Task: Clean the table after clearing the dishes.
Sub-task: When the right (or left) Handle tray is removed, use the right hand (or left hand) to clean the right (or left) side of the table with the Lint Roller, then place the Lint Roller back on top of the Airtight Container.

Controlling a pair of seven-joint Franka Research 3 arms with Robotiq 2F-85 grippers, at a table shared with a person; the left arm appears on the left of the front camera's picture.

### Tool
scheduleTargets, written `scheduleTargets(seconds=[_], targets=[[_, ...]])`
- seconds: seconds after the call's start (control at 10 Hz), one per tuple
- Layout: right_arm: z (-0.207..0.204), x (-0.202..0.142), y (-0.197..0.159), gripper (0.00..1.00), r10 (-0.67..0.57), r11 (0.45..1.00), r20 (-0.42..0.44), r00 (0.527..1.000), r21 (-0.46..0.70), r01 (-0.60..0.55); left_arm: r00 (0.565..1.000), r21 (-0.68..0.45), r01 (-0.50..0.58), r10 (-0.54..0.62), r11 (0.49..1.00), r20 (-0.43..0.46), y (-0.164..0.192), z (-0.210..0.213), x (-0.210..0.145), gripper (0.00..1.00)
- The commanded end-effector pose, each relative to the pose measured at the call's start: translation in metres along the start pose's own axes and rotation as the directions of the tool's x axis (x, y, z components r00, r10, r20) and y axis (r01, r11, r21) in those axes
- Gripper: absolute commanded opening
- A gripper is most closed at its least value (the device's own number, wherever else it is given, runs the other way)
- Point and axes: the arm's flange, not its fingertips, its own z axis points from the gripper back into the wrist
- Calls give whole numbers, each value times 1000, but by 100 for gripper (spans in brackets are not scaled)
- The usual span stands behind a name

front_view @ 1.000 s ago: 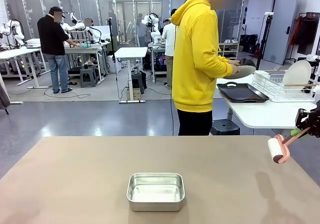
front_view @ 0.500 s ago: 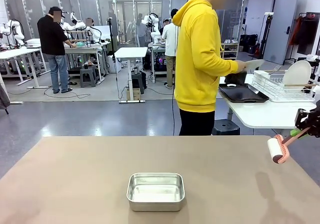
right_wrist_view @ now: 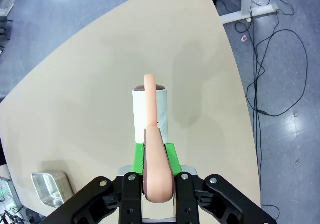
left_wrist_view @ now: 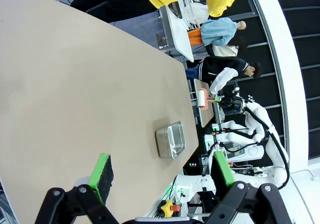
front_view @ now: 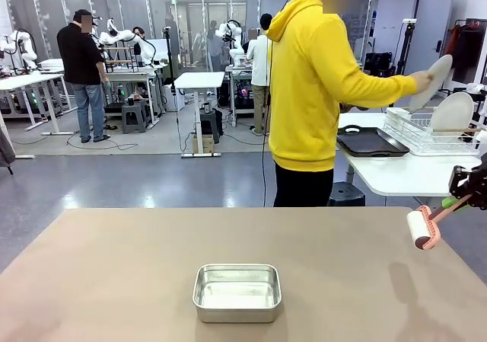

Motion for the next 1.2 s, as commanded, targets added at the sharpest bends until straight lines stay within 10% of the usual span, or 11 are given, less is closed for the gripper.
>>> scheduleTargets(seconds=[0.0,1.1], targets=[[1,0,1,21,13,1000,5,1000,6,-13,1000,9,-9,9,1000,-1,-5,1,-5,100],[1,0,1,21,13,1000,5,1000,6,-13,1000,9,-9,9,1000,-1,-5,1,-5,100]])
